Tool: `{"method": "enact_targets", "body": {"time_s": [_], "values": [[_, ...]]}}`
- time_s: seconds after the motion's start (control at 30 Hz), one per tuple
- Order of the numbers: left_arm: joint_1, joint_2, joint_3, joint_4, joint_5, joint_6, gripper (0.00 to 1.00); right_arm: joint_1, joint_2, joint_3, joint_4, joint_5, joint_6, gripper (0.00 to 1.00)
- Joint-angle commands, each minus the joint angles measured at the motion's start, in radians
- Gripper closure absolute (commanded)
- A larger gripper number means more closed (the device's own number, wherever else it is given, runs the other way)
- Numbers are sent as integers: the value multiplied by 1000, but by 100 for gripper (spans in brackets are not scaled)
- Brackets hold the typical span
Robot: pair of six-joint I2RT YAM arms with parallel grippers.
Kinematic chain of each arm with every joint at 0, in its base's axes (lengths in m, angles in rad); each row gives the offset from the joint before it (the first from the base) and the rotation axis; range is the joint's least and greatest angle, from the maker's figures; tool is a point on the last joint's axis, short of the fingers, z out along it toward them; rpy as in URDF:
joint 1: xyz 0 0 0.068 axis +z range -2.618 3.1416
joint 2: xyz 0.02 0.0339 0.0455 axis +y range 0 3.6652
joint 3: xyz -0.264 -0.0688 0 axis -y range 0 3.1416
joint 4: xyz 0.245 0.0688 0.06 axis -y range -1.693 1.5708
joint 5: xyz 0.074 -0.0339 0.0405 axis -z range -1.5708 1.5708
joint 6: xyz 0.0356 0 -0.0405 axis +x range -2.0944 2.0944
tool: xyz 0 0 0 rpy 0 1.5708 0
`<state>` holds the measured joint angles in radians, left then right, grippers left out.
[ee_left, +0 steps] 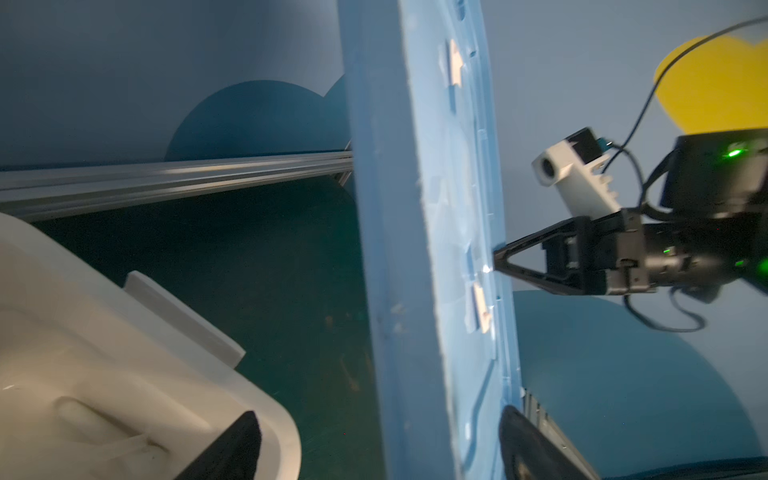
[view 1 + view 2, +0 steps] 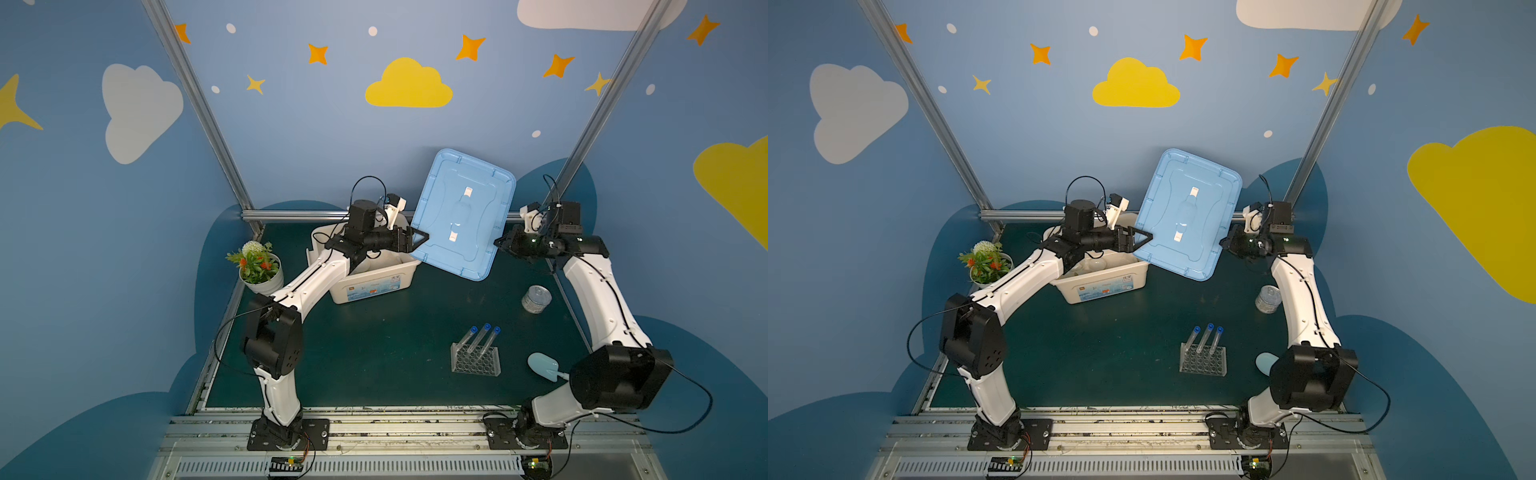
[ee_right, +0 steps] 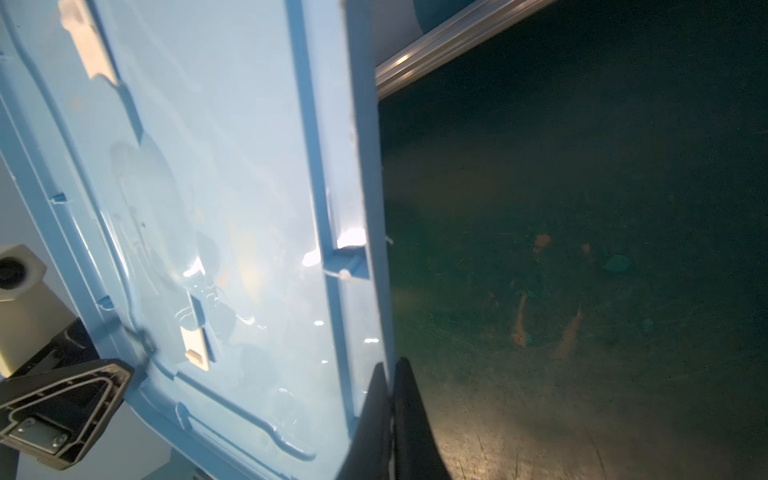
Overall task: Organize the chemistry lab equipment
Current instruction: 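Grasp the raised lid's other edge with the left gripper while the right gripper holds it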
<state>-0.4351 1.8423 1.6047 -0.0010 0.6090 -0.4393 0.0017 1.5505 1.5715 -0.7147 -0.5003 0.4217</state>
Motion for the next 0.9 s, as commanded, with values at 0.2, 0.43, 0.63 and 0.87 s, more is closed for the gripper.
{"method": "enact_targets", "body": {"time_s": [0.2,0.43,0.63,0.87], "values": [[24,-17,-48,159,101,-124,54,39,74,62,63,-116,17,100],[50,-29,-84,243,142,-220,97,34,109,61,109,-215,17,97],[73,-51,-133,340,144,-295,97,4,119,16,230,-352,50,59],[92,-58,-146,423,154,-382,97,-20,136,-63,429,-489,139,48]]}}
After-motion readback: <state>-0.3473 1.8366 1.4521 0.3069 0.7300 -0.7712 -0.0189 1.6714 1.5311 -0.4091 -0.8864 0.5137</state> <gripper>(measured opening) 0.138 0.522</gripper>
